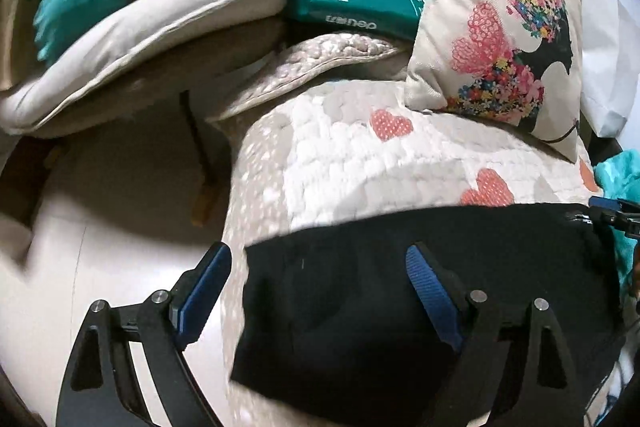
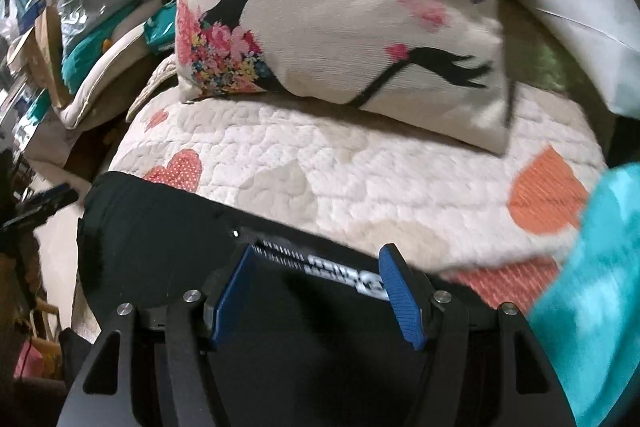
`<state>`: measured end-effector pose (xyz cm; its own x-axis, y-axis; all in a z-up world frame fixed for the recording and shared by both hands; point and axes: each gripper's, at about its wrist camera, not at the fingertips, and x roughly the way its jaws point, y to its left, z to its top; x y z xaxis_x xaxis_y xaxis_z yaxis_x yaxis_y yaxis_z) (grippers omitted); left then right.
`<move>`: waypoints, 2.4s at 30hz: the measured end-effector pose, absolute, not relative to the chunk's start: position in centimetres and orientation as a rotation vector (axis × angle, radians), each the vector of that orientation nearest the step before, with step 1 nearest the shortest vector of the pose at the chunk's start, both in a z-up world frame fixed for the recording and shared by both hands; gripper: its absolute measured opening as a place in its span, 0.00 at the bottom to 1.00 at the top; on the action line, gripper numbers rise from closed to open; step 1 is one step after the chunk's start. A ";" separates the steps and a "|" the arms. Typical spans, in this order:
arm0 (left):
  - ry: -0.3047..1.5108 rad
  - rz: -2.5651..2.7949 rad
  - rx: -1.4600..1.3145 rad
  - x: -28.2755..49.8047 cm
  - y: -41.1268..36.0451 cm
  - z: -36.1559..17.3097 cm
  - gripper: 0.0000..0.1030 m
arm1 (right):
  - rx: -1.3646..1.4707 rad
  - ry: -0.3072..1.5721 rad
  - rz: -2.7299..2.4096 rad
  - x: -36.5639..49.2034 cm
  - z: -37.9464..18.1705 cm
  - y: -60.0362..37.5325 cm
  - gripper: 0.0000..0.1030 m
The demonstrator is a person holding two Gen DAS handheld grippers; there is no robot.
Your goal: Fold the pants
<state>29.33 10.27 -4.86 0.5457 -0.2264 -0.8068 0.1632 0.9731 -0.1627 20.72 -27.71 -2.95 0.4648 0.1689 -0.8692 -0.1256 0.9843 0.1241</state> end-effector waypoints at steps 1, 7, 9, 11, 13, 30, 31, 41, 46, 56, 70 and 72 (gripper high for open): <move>0.970 -0.242 -0.055 30.2 10.1 -5.3 0.86 | 0.038 1.082 0.191 21.1 -3.3 -27.5 0.67; 1.016 -0.372 0.032 32.7 7.5 -7.6 0.86 | 0.002 1.109 0.256 23.4 -5.3 -26.2 0.68; 1.023 -0.415 0.097 32.8 6.1 -8.2 0.86 | -0.005 1.111 0.265 24.0 -5.6 -25.8 0.68; 1.001 -0.436 0.127 32.5 5.5 -8.1 0.86 | -0.019 1.111 0.276 24.4 -5.9 -25.3 0.68; 1.038 -0.469 0.120 32.3 5.2 -8.4 0.86 | -0.018 1.119 0.292 24.7 -6.1 -25.1 0.68; 0.982 -0.475 0.214 31.9 2.7 -7.7 0.28 | -0.120 1.150 0.364 23.7 -6.9 -22.8 0.46; 0.992 -0.480 0.190 31.7 2.8 -7.3 0.15 | -0.120 1.146 0.369 23.5 -6.6 -22.9 0.42; 0.923 -0.423 0.241 27.0 2.6 -3.4 0.06 | -0.140 1.084 0.345 19.7 -3.1 -22.2 0.05; 0.883 -0.405 0.219 24.0 3.2 -0.6 0.06 | -0.124 1.054 0.339 17.1 -1.1 -21.9 0.05; 0.824 -0.393 0.174 13.1 4.3 2.8 0.05 | -0.134 1.044 0.345 8.3 0.9 -20.8 0.05; 0.965 -0.310 0.155 1.6 4.3 -1.4 0.05 | -0.174 1.146 0.357 -1.6 -2.7 -18.9 0.05; 0.984 -0.296 0.171 0.5 4.2 -2.0 0.05 | -0.188 1.170 0.368 -2.7 -3.5 -18.7 0.05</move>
<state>0.49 4.15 -2.02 0.5180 -0.1684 -0.8387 0.3216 0.9468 0.0085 -2.72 -18.72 -3.55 0.3396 0.1836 -0.9225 -0.3771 0.9251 0.0453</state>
